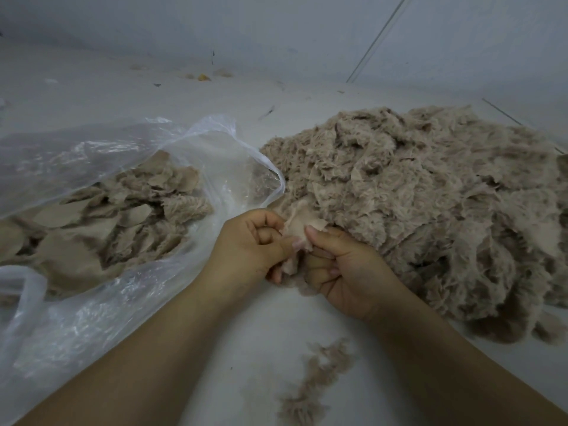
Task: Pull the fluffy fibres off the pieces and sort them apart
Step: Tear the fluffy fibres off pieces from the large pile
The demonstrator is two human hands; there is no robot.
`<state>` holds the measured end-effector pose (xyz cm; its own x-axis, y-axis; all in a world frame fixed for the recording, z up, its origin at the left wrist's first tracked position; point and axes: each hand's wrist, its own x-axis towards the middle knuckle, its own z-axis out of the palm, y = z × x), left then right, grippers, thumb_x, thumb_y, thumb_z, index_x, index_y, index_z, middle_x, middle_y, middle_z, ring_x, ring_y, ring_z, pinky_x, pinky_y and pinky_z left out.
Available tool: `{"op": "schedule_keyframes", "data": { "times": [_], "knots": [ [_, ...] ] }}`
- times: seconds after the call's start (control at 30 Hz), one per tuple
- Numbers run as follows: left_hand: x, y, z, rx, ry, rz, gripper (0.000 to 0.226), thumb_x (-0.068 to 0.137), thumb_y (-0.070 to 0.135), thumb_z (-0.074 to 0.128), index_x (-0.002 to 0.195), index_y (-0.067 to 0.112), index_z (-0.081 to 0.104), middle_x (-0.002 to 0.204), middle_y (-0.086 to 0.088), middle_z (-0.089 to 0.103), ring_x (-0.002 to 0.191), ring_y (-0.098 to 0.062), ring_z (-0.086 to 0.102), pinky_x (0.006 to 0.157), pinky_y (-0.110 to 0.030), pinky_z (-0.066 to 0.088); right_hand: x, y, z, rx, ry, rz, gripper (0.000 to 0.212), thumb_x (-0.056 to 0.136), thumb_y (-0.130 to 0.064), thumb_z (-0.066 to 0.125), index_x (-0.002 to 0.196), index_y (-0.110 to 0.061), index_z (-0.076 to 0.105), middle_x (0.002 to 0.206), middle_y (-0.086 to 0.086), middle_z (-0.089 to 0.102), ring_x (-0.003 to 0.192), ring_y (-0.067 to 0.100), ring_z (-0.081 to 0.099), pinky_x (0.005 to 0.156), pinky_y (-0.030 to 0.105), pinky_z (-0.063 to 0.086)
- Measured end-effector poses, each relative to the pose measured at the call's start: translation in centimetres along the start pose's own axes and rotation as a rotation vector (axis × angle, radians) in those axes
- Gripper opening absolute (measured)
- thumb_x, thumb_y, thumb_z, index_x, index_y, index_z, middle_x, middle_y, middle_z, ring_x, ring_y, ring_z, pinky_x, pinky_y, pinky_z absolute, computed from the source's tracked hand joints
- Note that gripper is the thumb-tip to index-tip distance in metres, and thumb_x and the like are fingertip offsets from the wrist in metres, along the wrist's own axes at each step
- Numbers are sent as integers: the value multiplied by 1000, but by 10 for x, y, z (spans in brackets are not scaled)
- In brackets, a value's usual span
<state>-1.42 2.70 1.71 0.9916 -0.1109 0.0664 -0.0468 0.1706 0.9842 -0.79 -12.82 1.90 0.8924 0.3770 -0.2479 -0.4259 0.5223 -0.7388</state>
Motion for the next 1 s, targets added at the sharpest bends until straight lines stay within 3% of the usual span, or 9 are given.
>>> {"op": "schedule_keyframes", "data": {
  "times": [0.2, 0.33, 0.47, 0.53, 0.6, 0.67, 0.73, 0.93, 1.0],
  "knots": [
    [2, -2, -17, 161, 92, 37, 17, 73, 10, 80, 62, 15, 68, 52, -10, 57, 44, -20, 50, 49, -27, 44, -1, 0, -1, 9, 53, -15, 10, 79, -14, 61, 84, -15, 53, 48, -9, 24, 36, 0, 21, 33, 12, 23],
    [2, -2, -16, 318, 189, 70, 28, 90, 14, 68, 63, 13, 69, 49, -6, 61, 41, -19, 53, 44, -29, 45, -2, 0, 0, -7, 58, -9, 14, 75, -12, 63, 85, -14, 54, 46, -10, 32, 35, -1, 21, 33, 11, 22],
    [1, 7, -4, 335, 221, 151, 32, 89, 41, 67, 67, 17, 70, 52, 0, 63, 40, -12, 57, 39, -21, 43, -1, 1, 0, -79, 42, -5, 45, 73, -10, 65, 115, -13, 48, 63, -1, 44, 36, -1, 25, 34, 11, 23],
    [2, 7, 0, 333, 189, 136, 21, 85, 32, 74, 67, 20, 71, 52, 2, 63, 38, -11, 54, 38, -21, 40, 0, 2, -1, -99, 32, -3, 52, 74, -11, 64, 121, -16, 44, 68, 2, 41, 36, -1, 26, 34, 11, 23],
    [4, 4, 0, 320, 211, 108, 21, 86, 16, 73, 65, 20, 71, 51, 0, 64, 38, -10, 53, 38, -21, 39, -1, 0, -1, -96, 20, 6, 37, 74, -12, 64, 109, -12, 50, 62, -1, 36, 36, -1, 24, 33, 11, 22],
    [4, 3, -2, 299, 256, 104, 20, 87, 11, 71, 68, 15, 71, 52, -4, 65, 38, -10, 53, 38, -21, 40, -2, 0, -1, -66, 11, 0, 12, 75, -11, 62, 72, -12, 51, 52, -5, 28, 35, 0, 21, 33, 12, 21],
    [4, 5, -2, 285, 283, 126, 16, 87, 11, 70, 72, 12, 71, 54, -3, 67, 41, -9, 55, 41, -19, 42, -2, -1, -1, -34, 27, -8, 26, 76, -12, 62, 56, -19, 46, 48, -8, 24, 36, 0, 21, 33, 12, 21],
    [3, 6, 2, 257, 240, 156, 19, 93, 12, 64, 74, 12, 64, 40, 1, 53, 31, -9, 43, 36, -16, 33, -3, -2, 1, -21, -46, 4, 13, 81, -26, 63, 77, -14, 64, 53, -8, 29, 38, 0, 24, 36, 11, 24],
    [2, 7, 3, 220, 221, 150, 19, 94, 13, 62, 76, 12, 63, 41, -2, 53, 30, -11, 42, 35, -17, 32, -3, -1, -1, -104, -54, 1, 15, 81, -23, 63, 82, -9, 58, 55, -6, 29, 39, 0, 23, 37, 11, 25]
  ]
}}
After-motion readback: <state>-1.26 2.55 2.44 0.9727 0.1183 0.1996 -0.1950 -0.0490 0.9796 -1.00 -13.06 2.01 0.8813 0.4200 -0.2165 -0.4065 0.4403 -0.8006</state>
